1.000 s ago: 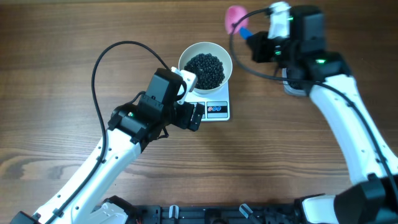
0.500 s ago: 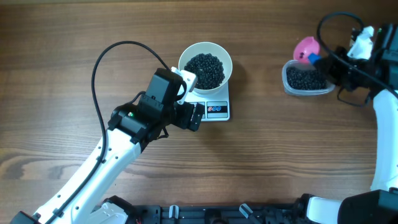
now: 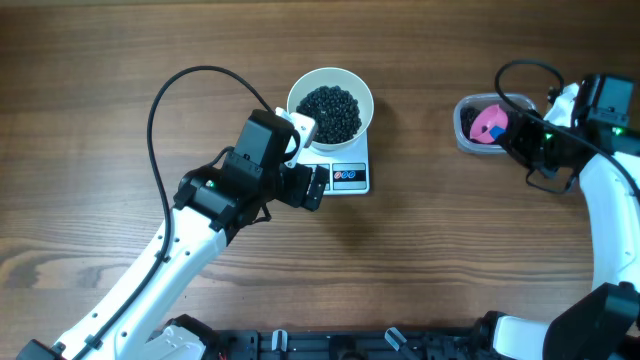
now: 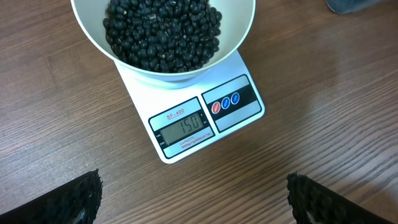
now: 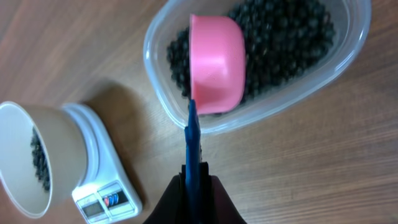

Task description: Scoop item into bowl and weigh 150g on scale

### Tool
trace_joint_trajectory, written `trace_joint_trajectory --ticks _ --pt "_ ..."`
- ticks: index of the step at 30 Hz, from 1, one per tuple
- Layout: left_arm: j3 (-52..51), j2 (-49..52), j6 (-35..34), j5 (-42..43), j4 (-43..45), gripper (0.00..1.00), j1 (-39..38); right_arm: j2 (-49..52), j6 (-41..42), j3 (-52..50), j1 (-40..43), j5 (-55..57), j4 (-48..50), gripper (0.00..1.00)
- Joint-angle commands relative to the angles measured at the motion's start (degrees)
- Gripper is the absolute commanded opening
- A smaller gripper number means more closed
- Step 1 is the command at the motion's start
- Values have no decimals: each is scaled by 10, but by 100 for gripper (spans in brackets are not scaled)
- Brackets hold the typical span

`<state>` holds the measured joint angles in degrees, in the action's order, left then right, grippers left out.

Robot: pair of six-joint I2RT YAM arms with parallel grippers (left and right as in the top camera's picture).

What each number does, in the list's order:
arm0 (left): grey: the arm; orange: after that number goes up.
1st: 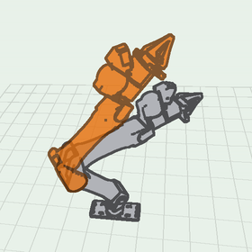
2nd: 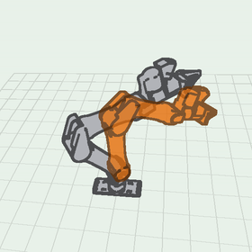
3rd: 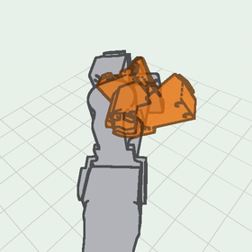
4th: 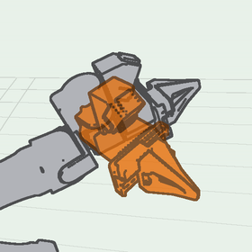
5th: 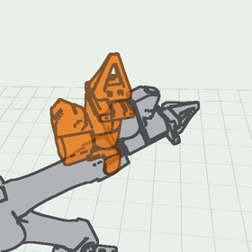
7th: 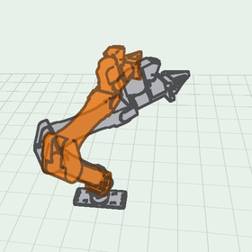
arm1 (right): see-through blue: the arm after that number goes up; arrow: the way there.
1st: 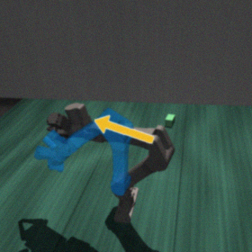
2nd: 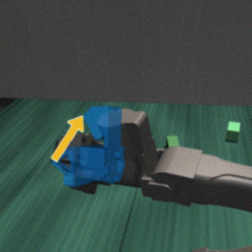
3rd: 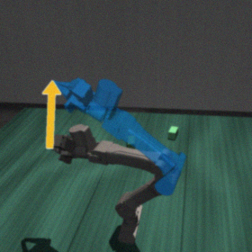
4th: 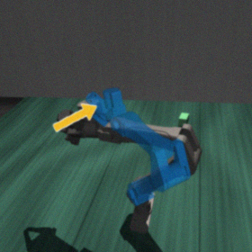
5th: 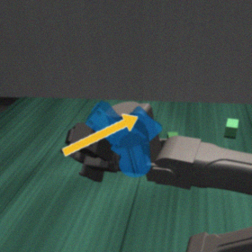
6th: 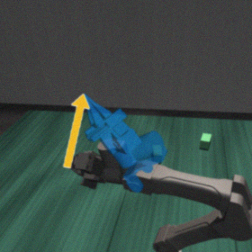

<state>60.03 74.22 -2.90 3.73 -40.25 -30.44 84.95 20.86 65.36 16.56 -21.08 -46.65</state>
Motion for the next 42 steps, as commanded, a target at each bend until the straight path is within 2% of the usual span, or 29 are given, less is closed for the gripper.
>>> trace_joint_trajectory --ticks 1,3,4,5,7,8,9,12,17,21,25,29,37,42 --pt "-3 2 -6 -4 2 100 -1 2 23 -43 1 16 42 4" --pt "-3 2 -6 -4 2 100 -1 2 23 -49 1 19 63 8" --pt "-3 2 -6 -4 2 100 -1 2 23 -49 1 19 69 22" --pt "-3 2 -6 -4 2 100 -1 2 27 -49 1 21 71 47" --pt "-3 2 -6 -4 2 100 -1 2 43 -49 1 50 68 60" --pt "-3 2 -6 -4 2 100 -1 2 52 -49 1 64 65 85" --pt "-3 2 -6 -4 2 100 -1 2 53 -49 1 70 63 100" --pt "-3 2 -6 -4 2 100 -1 0 90 -48 1 118 50 100" --pt "-3 2 -6 -4 2 100 -1 -45 92 -32 1 164 -5 100" --pt "-3 2 -6 -4 2 100 -1 -162 95 -31 -1 120 -10 100" --pt "-3 2 -6 -4 2 100 -1 -340 92 -31 -4 121 -80 100" --pt "-3 2 -6 -4 2 100 -1 -439 93 -31 -4 121 -163 100" --pt "-3 2 -6 -4 2 100 -1 -444 93 -31 -4 121 -183 100" --pt "-3 2 -6 -4 2 100 -1 -443 45 -31 -4 173 -206 100"
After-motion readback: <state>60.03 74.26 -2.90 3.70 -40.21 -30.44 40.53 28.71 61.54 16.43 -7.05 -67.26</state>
